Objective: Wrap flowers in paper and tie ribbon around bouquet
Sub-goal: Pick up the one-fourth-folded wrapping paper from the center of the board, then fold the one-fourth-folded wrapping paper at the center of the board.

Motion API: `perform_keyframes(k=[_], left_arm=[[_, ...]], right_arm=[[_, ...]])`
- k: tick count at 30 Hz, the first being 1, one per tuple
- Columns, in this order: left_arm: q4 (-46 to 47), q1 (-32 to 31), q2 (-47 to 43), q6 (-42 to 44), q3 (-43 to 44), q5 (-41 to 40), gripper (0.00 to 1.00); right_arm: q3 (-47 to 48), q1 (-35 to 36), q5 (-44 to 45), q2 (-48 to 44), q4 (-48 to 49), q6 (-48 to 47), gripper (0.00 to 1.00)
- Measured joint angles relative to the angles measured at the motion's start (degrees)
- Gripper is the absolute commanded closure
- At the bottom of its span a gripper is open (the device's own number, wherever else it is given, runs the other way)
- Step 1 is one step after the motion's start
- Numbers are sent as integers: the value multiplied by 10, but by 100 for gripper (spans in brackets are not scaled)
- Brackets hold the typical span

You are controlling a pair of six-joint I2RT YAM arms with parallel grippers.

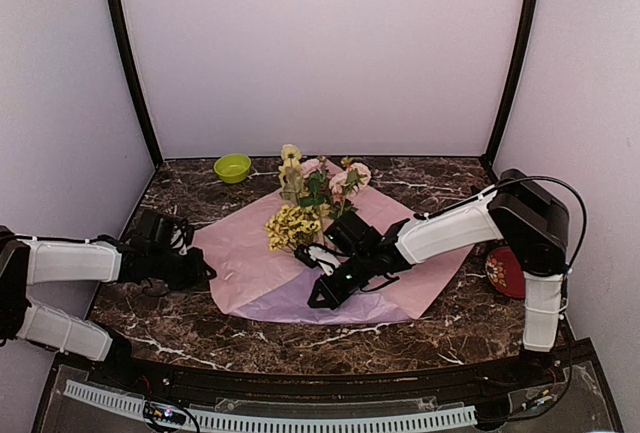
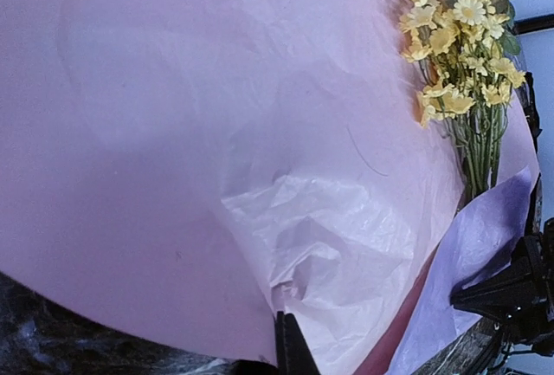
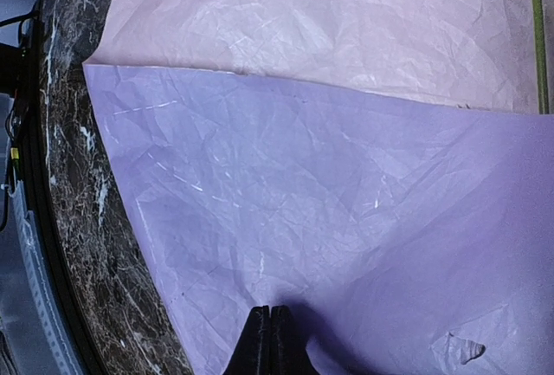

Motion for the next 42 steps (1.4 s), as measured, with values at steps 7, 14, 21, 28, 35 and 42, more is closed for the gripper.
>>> perform_keyframes(k=[7, 14, 21, 28, 35, 42], left_arm=[[-19, -1, -19, 42, 73, 17, 100], [-20, -52, 6, 75, 159, 37, 100], [-14, -104, 119, 110, 300, 54, 100], [-1, -138, 239, 135, 430, 74, 100], [2, -156, 348, 148, 479, 90, 100], [1, -171, 404, 148, 504, 85, 100]], right_arm=[[5, -16, -33, 14, 14, 16, 100], [13, -23, -53, 25, 23, 23, 100], [13, -28, -65, 28, 30, 30, 100], [5, -31, -70, 27, 51, 43, 100], [-72, -48, -71, -29, 101, 84, 100], [-141, -96, -78, -95, 164, 138, 89]])
